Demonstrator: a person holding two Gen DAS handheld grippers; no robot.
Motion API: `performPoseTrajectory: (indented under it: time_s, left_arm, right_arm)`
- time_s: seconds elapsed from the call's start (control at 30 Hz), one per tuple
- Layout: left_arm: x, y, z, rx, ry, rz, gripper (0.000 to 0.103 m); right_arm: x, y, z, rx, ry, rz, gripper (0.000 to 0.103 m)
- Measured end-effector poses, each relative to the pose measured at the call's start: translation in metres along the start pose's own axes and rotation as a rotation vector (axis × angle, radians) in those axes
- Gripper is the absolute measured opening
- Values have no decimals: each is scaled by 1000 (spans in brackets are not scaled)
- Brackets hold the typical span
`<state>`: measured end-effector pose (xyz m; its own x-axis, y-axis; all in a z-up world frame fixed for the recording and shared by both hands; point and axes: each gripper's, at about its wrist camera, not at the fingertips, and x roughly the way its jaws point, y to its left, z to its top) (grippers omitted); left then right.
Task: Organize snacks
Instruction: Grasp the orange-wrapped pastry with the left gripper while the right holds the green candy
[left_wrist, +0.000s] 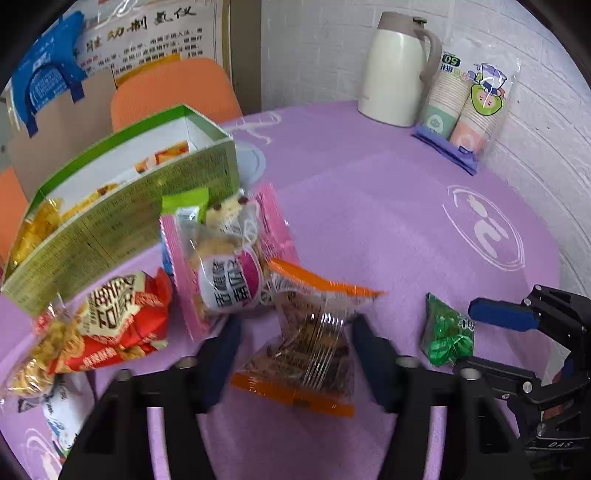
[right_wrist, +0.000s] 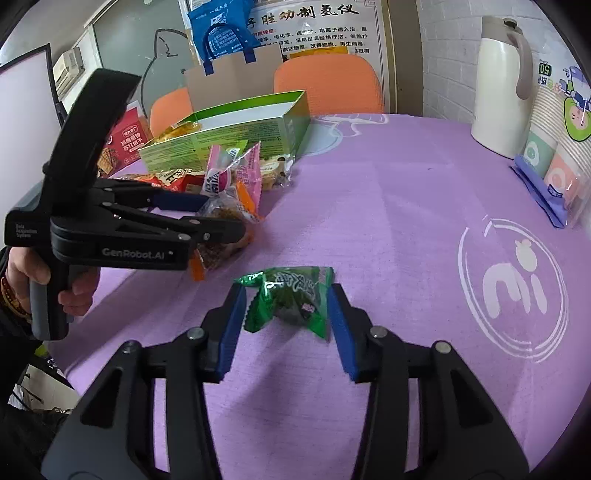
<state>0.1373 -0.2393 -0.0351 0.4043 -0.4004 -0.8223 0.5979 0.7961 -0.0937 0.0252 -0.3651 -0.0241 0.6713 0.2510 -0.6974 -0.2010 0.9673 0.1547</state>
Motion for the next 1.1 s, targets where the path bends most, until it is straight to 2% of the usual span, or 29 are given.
performPoseTrajectory:
  time_s: [0.03, 0.1, 0.13, 0.17, 0.27, 0.37, 0.6, 0.67, 0.73, 0.9, 0.97, 1.0, 1.03, 1.1]
  left_arm:
    - [-1, 3, -3, -24, -4, -27, 45]
    - [-6, 5, -9, -23, -8, -27, 43]
    - [-9, 5, -14, -12, -13, -13, 43]
    - [-13, 4, -18, -5, -19, -6, 35]
    - [-26, 6, -35, -10, -11, 13, 35]
    - [-45, 12, -58, -26, -19, 65, 35]
    - [-73, 36, -94, -122, -36, 153, 43]
    - [-75, 38, -97, -124, -38, 151, 48]
    - [-76, 40, -99, -122, -40, 151, 51]
    - [-75, 44, -104, -128, -42, 139, 52]
    - [-76, 44, -105, -122, -45, 141, 52]
    - [-76, 43, -105, -119, -45, 143, 52]
    - [-77, 43, -106, -116, -46, 142, 52]
    - [-78, 44, -107, -120, -47, 136, 52]
  right_arm:
    - [0, -1, 0, 3, -2, 0, 52]
    - [3, -1, -1, 13, 4, 4, 53]
    - [5, -1, -2, 19, 8, 7, 54]
    - [7, -1, -2, 25, 12, 10, 54]
    - [10, 4, -2, 31, 19, 18, 57]
    - [11, 11, -1, 15, 15, 15, 64]
    - [22, 24, 5, 6, 39, -46, 65]
    - [23, 25, 7, 22, 37, -45, 66]
    - [22, 27, 10, 31, 23, -56, 75]
    - [29, 27, 16, 40, 41, -106, 76]
    - [33, 27, 16, 42, 52, -107, 66]
    - [34, 28, 15, 40, 57, -109, 52]
    - [35, 29, 15, 36, 60, -117, 46]
    - [35, 31, 15, 30, 62, -120, 44]
